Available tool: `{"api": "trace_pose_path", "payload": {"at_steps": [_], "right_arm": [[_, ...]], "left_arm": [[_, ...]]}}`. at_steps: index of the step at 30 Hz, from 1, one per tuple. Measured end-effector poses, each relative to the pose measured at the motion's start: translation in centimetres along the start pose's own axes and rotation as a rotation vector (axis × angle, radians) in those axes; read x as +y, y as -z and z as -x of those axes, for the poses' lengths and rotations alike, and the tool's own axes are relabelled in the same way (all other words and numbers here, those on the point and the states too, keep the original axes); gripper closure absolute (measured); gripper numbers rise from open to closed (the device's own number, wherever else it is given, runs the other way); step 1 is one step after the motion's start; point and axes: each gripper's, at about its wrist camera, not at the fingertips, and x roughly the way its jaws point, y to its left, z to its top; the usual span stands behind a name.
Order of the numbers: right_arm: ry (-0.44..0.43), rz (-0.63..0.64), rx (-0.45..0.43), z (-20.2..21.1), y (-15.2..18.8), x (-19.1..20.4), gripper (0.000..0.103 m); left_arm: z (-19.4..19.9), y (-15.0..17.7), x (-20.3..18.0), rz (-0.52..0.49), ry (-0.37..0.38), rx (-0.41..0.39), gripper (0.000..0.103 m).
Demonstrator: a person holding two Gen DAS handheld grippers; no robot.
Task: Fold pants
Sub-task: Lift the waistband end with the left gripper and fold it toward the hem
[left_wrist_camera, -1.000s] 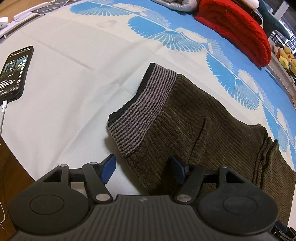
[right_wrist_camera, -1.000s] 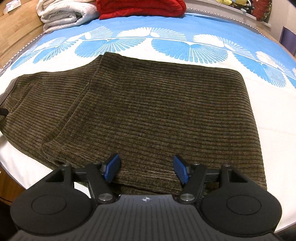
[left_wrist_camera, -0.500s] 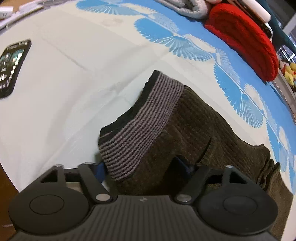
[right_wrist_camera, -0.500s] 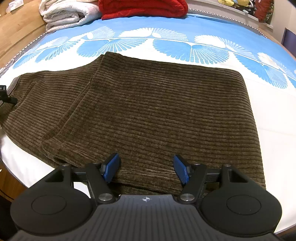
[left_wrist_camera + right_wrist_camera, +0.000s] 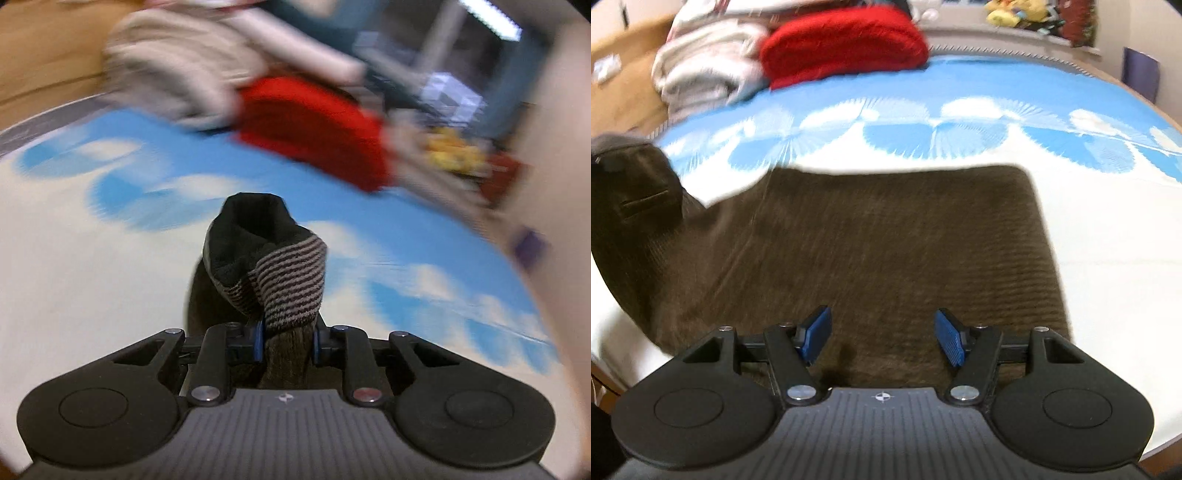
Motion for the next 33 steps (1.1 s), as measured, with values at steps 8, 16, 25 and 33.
{"api": "trace_pose_path", "payload": {"at_steps": [8,16,25,33], "right_arm": [[0.080,-0.325,-0.106,3.6,0.1,-8.7,0.038],[0.018,-0.595,-0.071,3.0,1.5,-13.8,0.037],[-0.141,-0.593,0.038,0.0,0.6,-11.7,0.016],[-0.022,-0.381,0.025,-0.6,-0.8,-8.0,0.060]], "left_arm": [[-2.7,6.4,-19.0,-0.367,0.509,0.292,0.055],[-2.0,3.7,-16.8,-0.327,0.448,0.228,0.047],[-3.5,3.2,-8.8,-0.482,0.236,0.336,0.049],[-6.2,5.7,-6.0,-0.540,0.105,0.461,0.053]]}}
